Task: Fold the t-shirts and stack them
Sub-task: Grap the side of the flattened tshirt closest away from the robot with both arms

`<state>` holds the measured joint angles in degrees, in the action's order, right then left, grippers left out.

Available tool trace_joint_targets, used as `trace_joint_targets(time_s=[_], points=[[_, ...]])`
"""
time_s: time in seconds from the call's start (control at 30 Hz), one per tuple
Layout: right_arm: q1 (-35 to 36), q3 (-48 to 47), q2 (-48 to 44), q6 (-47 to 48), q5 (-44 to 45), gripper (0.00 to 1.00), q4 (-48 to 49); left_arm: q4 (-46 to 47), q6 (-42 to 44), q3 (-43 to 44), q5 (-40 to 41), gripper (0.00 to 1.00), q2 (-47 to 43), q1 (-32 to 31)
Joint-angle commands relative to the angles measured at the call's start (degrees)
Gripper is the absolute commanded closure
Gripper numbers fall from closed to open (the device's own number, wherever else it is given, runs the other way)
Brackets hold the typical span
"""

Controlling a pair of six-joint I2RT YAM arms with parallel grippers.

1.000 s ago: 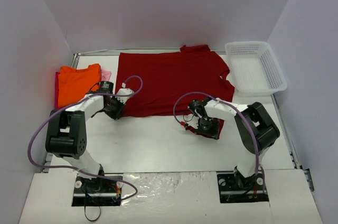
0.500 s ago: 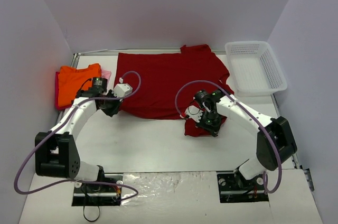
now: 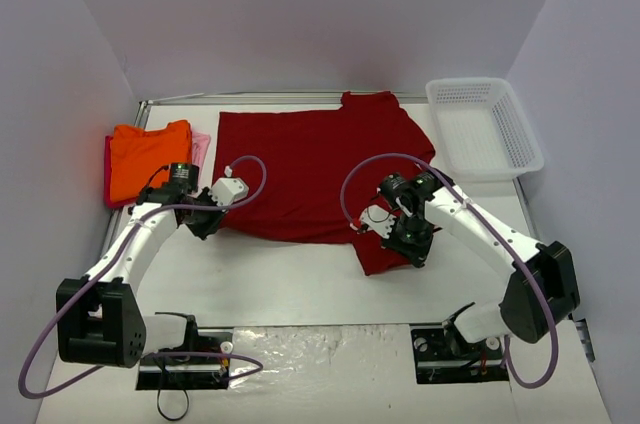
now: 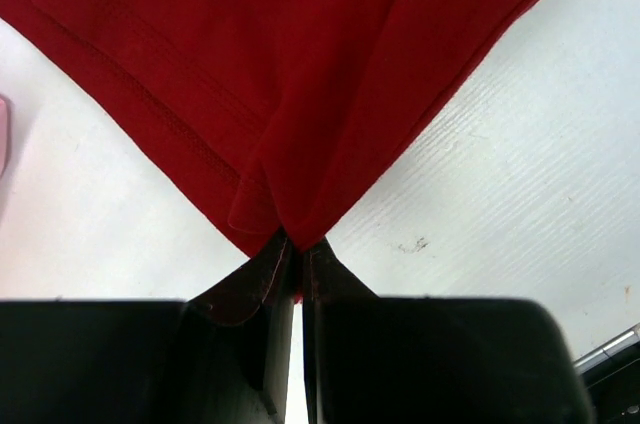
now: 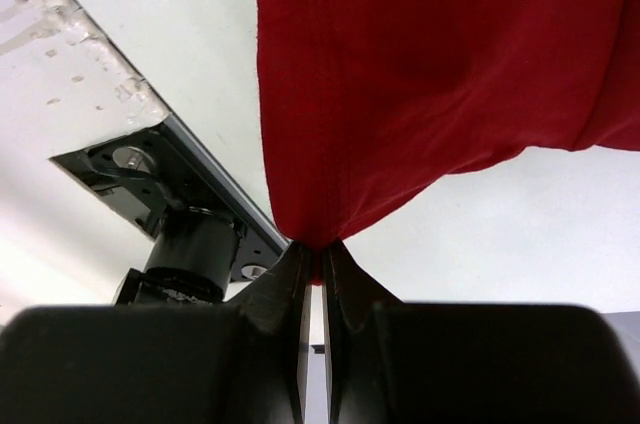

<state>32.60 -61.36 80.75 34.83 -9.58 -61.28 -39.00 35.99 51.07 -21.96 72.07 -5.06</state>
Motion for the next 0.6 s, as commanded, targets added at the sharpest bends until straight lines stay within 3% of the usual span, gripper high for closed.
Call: trace_joint_targets(time_s=[0.0, 0.33, 0.57], points=[[-0.61, -0.07, -2.79, 1.29, -2.63, 1.00, -6.66, -2.13, 2.33, -0.62, 0.60, 0.98, -2.11, 0.75], [-3.68, -2.18, -7.27, 1.91, -1.41, 1.00, -5.96, -1.95, 4.44, -3.17, 2.18, 0.98, -4.92, 2.42], [-13.51, -8.33, -6.22, 6.47, 0.80, 1.00, -3.77, -1.08, 4.36, -2.99, 2.01, 0.98, -4.66, 3.04]])
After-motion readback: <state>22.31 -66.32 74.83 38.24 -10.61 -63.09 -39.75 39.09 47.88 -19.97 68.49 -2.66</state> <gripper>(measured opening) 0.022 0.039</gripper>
